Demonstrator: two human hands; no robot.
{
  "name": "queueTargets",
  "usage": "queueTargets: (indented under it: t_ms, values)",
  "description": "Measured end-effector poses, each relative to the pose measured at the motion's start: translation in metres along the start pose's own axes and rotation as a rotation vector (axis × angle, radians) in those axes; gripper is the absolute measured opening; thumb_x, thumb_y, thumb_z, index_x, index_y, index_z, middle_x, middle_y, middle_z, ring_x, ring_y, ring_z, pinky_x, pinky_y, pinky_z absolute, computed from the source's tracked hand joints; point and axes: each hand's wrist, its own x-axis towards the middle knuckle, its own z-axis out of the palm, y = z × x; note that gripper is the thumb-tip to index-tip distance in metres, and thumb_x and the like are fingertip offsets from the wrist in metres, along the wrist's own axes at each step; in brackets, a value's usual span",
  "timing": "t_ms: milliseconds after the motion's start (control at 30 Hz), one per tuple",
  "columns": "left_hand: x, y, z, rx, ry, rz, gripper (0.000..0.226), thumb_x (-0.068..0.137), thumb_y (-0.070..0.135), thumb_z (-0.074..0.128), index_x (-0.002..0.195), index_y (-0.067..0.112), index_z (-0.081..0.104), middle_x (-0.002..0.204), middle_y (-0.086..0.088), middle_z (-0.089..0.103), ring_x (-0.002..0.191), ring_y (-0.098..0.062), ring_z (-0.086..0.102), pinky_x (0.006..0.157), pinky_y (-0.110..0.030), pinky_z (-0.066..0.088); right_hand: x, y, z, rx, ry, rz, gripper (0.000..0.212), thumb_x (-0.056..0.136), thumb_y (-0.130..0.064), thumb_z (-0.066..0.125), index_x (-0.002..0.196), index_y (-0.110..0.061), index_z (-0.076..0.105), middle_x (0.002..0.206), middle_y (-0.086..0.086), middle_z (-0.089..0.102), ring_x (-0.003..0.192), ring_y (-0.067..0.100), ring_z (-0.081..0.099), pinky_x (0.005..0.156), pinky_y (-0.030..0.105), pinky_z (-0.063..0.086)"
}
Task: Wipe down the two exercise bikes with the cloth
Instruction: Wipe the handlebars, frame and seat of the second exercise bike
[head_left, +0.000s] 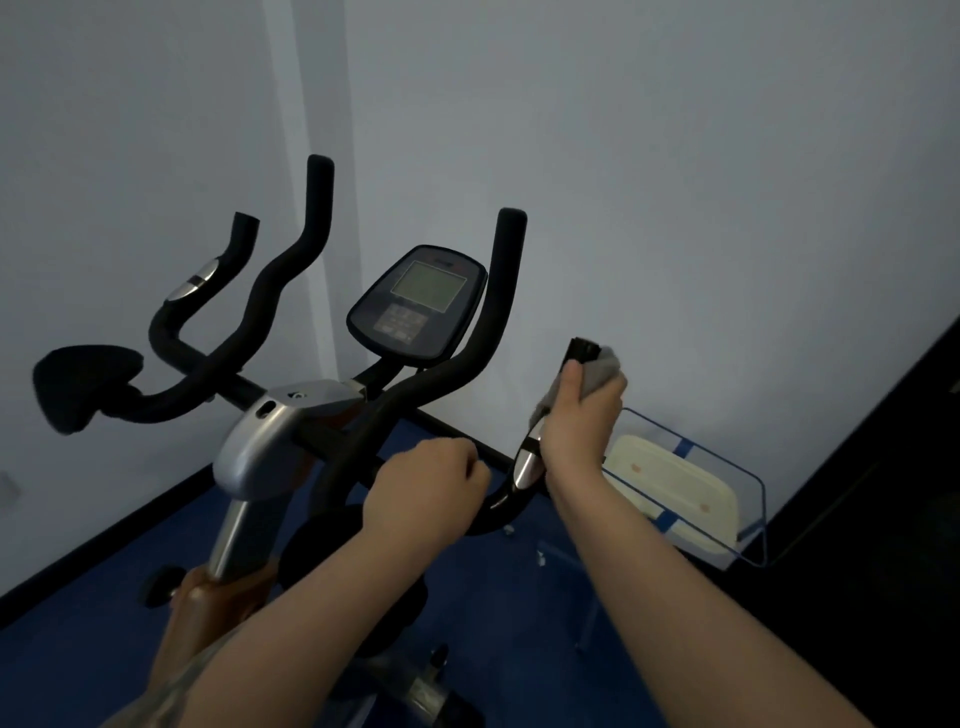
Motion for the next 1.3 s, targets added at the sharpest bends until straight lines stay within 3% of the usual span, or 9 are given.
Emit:
queueTargets:
  t_ms: [67, 200, 267, 467, 633, 767, 967, 1167, 1300]
  values:
    - [-0.008, 0.002, -0.002, -0.013, 0.126, 0.055, 0.022, 0.093, 0.028, 0.047, 0.078, 0.021, 0.061, 0.072, 0.009, 0.059, 0.062, -0.011, 0.057, 0.054, -0.026, 0.040, -0.021, -0.004, 0.002, -0.034, 0.035, -0.128, 0.045, 0.102, -0.026, 0.046, 0.144, -0.017, 0.033, 0.139, 0.006, 0.037, 0.102, 0.001, 0.047, 0.081, 0.000, 0.035]
    - [-0.023, -0.015, -0.015, -0.071, 0.398, 0.167, 0.007, 0.087, 0.015, 0.063, 0.090, 0.018, 0.068, 0.085, 0.007, 0.064, 0.079, -0.013, 0.059, 0.074, -0.031, 0.045, -0.083, 0.028, -0.020, -0.465, -0.262, -0.603, 0.041, 0.098, -0.023, 0.052, 0.139, -0.022, 0.046, 0.152, -0.002, 0.033, 0.142, 0.016, 0.025, 0.115, 0.039, 0.020]
    - [-0.027, -0.029, -0.020, 0.066, 0.433, 0.136, 0.017, 0.082, 0.011, 0.067, 0.098, 0.015, 0.068, 0.098, 0.000, 0.065, 0.094, -0.020, 0.060, 0.080, -0.035, 0.045, -0.080, 0.027, -0.039, -0.668, -0.471, -0.774, 0.036, 0.098, -0.038, 0.044, 0.127, -0.025, 0.059, 0.139, -0.007, 0.051, 0.134, 0.012, 0.037, 0.118, 0.052, 0.010]
    - [-0.048, -0.049, -0.022, 0.219, 0.437, -0.062, 0.032, 0.084, 0.013, 0.052, 0.112, 0.013, 0.065, 0.112, -0.007, 0.062, 0.098, -0.027, 0.058, 0.067, -0.039, 0.047, -0.069, -0.001, -0.042, -1.138, -0.769, -1.060, 0.050, 0.102, -0.043, 0.014, 0.109, -0.030, 0.061, 0.099, -0.011, 0.065, 0.094, 0.014, 0.059, 0.098, 0.037, 0.032]
    - [-0.063, -0.059, -0.016, 0.131, 0.508, -0.123, 0.031, 0.088, 0.017, 0.043, 0.110, 0.008, 0.063, 0.102, -0.009, 0.064, 0.081, -0.025, 0.060, 0.052, -0.032, 0.041, -0.068, -0.011, 0.018, -1.348, -1.146, -0.977, 0.030, 0.106, -0.028, 0.027, 0.131, -0.019, 0.041, 0.124, 0.005, 0.050, 0.094, 0.027, 0.056, 0.065, 0.036, 0.038]
    - [-0.062, -0.060, -0.015, 0.093, 0.537, -0.112, 0.029, 0.087, 0.017, 0.045, 0.108, 0.011, 0.063, 0.100, -0.006, 0.064, 0.078, -0.020, 0.058, 0.052, -0.026, 0.037, -0.064, -0.001, -0.007, -1.252, -1.116, -0.990, 0.043, 0.103, -0.048, 0.023, 0.135, -0.020, 0.031, 0.111, 0.005, 0.056, 0.081, 0.026, 0.059, 0.060, 0.034, 0.035]
    - [-0.062, -0.057, -0.015, 0.093, 0.526, -0.140, 0.025, 0.085, 0.014, 0.049, 0.103, 0.012, 0.065, 0.101, -0.005, 0.064, 0.079, -0.020, 0.060, 0.050, -0.032, 0.046, -0.067, -0.025, 0.049, -1.360, -1.279, -0.694, 0.046, 0.103, -0.047, 0.027, 0.128, -0.011, 0.039, 0.114, 0.014, 0.060, 0.086, 0.026, 0.053, 0.072, 0.037, 0.040]
    - [-0.063, -0.057, -0.013, 0.018, 0.556, -0.151, 0.030, 0.086, 0.022, 0.040, 0.103, 0.017, 0.064, 0.100, 0.001, 0.065, 0.081, -0.014, 0.060, 0.054, -0.025, 0.038, -0.058, -0.017, -0.001, -1.369, -1.300, -0.789, 0.044, 0.101, -0.053, 0.027, 0.125, -0.017, 0.035, 0.116, 0.006, 0.057, 0.081, 0.022, 0.053, 0.070, 0.035, 0.040]
    - [-0.063, -0.057, -0.010, -0.204, 0.583, -0.281, 0.020, 0.088, 0.024, 0.045, 0.100, 0.031, 0.060, 0.097, 0.013, 0.065, 0.080, -0.008, 0.060, 0.064, -0.034, 0.051, -0.065, -0.024, 0.039, -1.441, -1.250, -0.814, 0.045, 0.102, -0.049, 0.030, 0.126, -0.012, 0.039, 0.113, 0.012, 0.060, 0.084, 0.026, 0.054, 0.071, 0.037, 0.040]
